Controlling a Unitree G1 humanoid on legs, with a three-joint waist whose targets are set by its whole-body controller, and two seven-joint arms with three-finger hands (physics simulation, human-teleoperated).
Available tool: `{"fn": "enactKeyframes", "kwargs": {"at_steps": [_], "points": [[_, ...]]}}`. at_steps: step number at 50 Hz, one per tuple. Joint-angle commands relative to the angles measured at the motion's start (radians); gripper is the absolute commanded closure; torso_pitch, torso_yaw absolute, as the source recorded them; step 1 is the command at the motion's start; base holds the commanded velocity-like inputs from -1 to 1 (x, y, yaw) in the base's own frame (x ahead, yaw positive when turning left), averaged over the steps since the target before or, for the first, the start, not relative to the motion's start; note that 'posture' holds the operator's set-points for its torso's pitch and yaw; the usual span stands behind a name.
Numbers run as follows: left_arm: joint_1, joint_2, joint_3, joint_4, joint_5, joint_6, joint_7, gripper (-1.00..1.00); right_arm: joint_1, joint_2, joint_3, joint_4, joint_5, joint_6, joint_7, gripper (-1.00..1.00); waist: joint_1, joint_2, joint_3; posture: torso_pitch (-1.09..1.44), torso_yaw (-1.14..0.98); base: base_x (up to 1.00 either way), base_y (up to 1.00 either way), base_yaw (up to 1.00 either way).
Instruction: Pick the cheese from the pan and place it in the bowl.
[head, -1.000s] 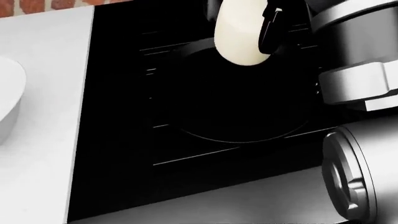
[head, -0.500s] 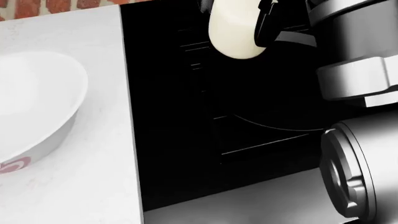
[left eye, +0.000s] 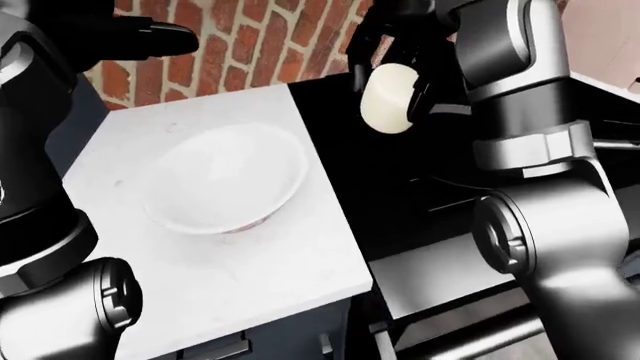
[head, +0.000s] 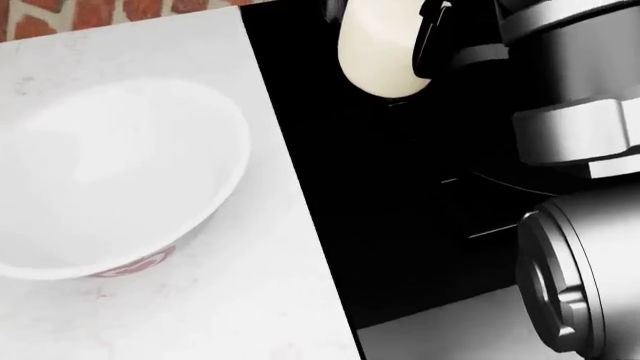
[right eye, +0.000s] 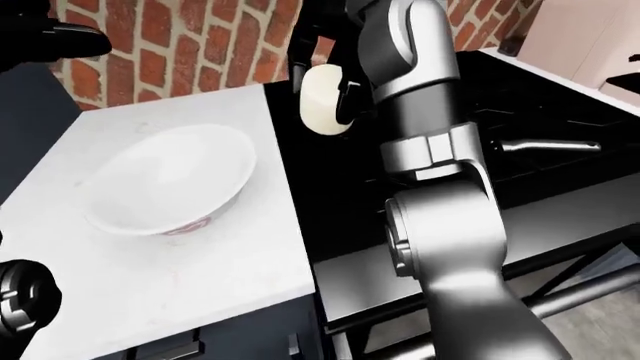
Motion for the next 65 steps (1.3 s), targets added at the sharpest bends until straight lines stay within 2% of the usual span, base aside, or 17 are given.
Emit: {"fn": "enactKeyframes", "kwargs": {"at_steps": [1,3,6,9,12,14,15,17,19,20,21,25,29,33,34,44,65], "points": [[-0.029,0.011,0.008,-0.021,0.002,-0.025,0.001,-1.00,-0.036,-0.008,-0.007,-0.017,-0.001,-0.001,-0.010,1.00,0.001,-0.015,-0.029,0.00,0.00,0.00,0.37,0.00],[-0.027,0.013,0.009,-0.024,0.002,-0.023,-0.001,-1.00,-0.039,-0.006,-0.006,-0.008,-0.001,-0.006,-0.017,1.00,0.000,0.001,-0.030,0.00,0.00,0.00,0.37,0.00],[-0.029,0.018,0.014,-0.024,0.001,-0.020,-0.003,-1.00,-0.043,-0.001,-0.004,-0.006,-0.003,-0.005,-0.014,1.00,0.013,-0.005,-0.047,0.00,0.00,0.00,0.37,0.00],[-0.026,0.016,0.013,-0.023,0.001,-0.024,-0.002,-1.00,-0.053,-0.001,-0.005,0.009,-0.001,-0.011,-0.019,1.00,0.029,0.016,-0.038,0.00,0.00,0.00,0.36,0.00],[-0.026,0.014,0.011,-0.018,0.002,-0.027,-0.002,-1.00,-0.049,-0.001,-0.005,0.007,-0.001,-0.012,-0.020,1.00,0.018,0.072,-0.029,0.00,0.00,0.00,0.33,0.00],[-0.032,0.015,0.010,-0.018,0.002,-0.023,-0.002,-1.00,-0.048,0.000,-0.004,0.006,-0.001,-0.013,-0.019,1.00,0.009,0.144,-0.042,0.00,0.00,0.00,0.33,0.00],[-0.032,0.014,0.009,-0.019,0.002,-0.023,-0.001,-1.00,-0.048,0.000,-0.005,0.006,-0.001,-0.013,-0.019,1.00,0.007,0.122,-0.041,0.00,0.00,0.00,0.32,0.00],[-0.031,0.013,0.008,-0.022,0.002,-0.022,-0.001,-1.00,-0.049,-0.001,-0.005,0.007,0.000,-0.014,-0.019,1.00,0.005,0.124,-0.027,0.00,0.00,0.00,0.32,0.00],[-0.032,0.012,0.007,-0.018,0.003,-0.025,-0.002,-1.00,-0.047,-0.001,-0.005,0.001,-0.001,-0.011,-0.016,1.00,0.005,0.100,-0.031,0.00,0.00,0.00,0.32,0.00],[-0.032,0.012,0.007,-0.019,0.003,-0.025,-0.002,-1.00,-0.050,-0.001,-0.007,0.003,0.002,-0.012,-0.017,1.00,0.015,0.077,-0.018,0.00,0.00,0.00,0.00,0.00],[-0.032,0.012,0.007,-0.019,0.004,-0.025,-0.003,-1.00,-0.050,-0.001,-0.006,0.004,0.001,-0.013,-0.018,1.00,0.009,0.091,-0.013,0.00,0.00,0.00,0.00,0.00],[-0.031,0.014,0.010,-0.024,0.003,-0.021,-0.004,-1.00,-0.069,-0.004,-0.008,0.021,0.005,-0.020,-0.028,1.00,-0.004,0.083,0.001,0.00,0.00,0.00,0.00,0.00],[-0.031,0.016,0.012,-0.027,0.002,-0.018,-0.004,-1.00,-0.099,-0.002,-0.008,0.049,0.011,-0.031,-0.047,1.00,-0.001,0.055,0.015,0.00,0.00,0.00,0.00,0.00],[-0.032,0.018,0.012,-0.026,0.001,-0.018,-0.004,-1.00,-0.148,0.006,-0.007,0.096,0.023,-0.038,-0.065,1.00,0.021,0.008,0.004,0.00,0.00,0.00,0.00,0.00],[-0.032,0.017,0.012,-0.026,0.001,-0.018,-0.004,-1.00,-0.160,0.008,-0.007,0.114,0.027,-0.046,-0.075,1.00,0.017,0.029,0.010,0.00,0.00,0.00,0.00,0.00],[-0.033,0.019,0.012,-0.027,0.002,-0.018,-0.004,-1.00,-0.283,0.047,0.001,0.256,0.061,-0.081,-0.161,1.00,0.003,0.068,-0.003,0.00,0.00,0.00,0.00,0.00],[-0.107,0.057,0.000,0.009,0.006,0.001,-0.017,-1.00,-0.422,0.096,0.016,0.382,0.088,-0.103,-0.223,1.00,-0.023,0.082,0.002,0.00,0.00,0.00,0.00,0.00]]}}
